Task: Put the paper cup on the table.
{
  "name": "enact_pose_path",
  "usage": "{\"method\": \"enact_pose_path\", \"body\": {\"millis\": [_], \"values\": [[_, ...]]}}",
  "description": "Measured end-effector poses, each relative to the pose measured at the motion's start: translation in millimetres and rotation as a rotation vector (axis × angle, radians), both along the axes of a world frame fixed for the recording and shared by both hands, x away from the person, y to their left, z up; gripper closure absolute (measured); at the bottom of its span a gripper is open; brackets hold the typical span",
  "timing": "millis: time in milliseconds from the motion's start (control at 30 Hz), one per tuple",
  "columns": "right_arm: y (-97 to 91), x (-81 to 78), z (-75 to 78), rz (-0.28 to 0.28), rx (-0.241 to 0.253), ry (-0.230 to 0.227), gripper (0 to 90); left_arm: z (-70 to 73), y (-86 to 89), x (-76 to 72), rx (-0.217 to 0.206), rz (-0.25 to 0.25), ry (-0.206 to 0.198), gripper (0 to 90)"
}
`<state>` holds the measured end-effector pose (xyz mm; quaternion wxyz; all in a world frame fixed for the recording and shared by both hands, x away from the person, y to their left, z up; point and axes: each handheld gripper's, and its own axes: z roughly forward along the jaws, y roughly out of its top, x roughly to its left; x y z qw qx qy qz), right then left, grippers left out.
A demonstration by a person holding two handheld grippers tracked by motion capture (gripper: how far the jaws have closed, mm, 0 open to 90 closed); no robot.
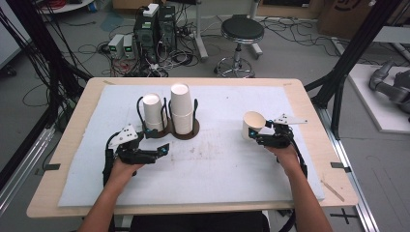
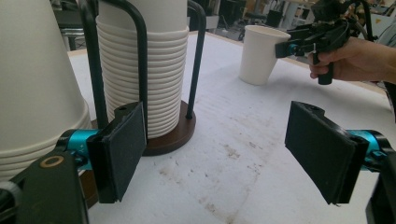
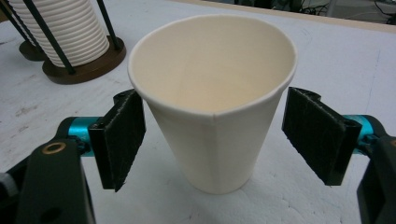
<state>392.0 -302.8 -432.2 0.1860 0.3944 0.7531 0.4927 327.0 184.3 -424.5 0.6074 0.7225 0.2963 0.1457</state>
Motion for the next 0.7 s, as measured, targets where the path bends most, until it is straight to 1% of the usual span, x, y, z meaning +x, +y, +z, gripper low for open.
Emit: {"method": "enact_pose_path", "body": {"millis": [67,200,267,367,467,633,700], "values": [[-0.5,-1.9,1.2,0.005,0.002,-0.001,22.1,0.1,0.2,-0.2,-0.002,0.001,0.001,20.5],[-2.2,-6.4,3.7,0.008,-0.014,-0.001,21.9,0.2,0.8,0.0,-0.003,0.004,0.001,20.5],[-3.7,-9.3,5.2,0.011,-0.029,-0.005,21.9,0.1,1.0,0.2,-0.003,0.004,0.000,20.5],[-8.2,-15.1,5.5,0.013,-0.036,-0.020,21.9,0.1,1.0,0.2,-0.005,0.008,0.002,20.5],[-15.0,-19.7,6.0,0.005,-0.029,-0.023,21.9,0.1,1.4,0.6,-0.005,0.006,0.001,20.5],[-22.5,-30.5,11.1,0.005,-0.014,-0.039,21.9,0.4,1.5,1.1,-0.014,0.012,0.000,20.5],[-24.0,-35.9,12.7,0.011,-0.022,-0.054,21.9,0.3,1.6,1.5,-0.017,0.016,0.000,20.5]]}}
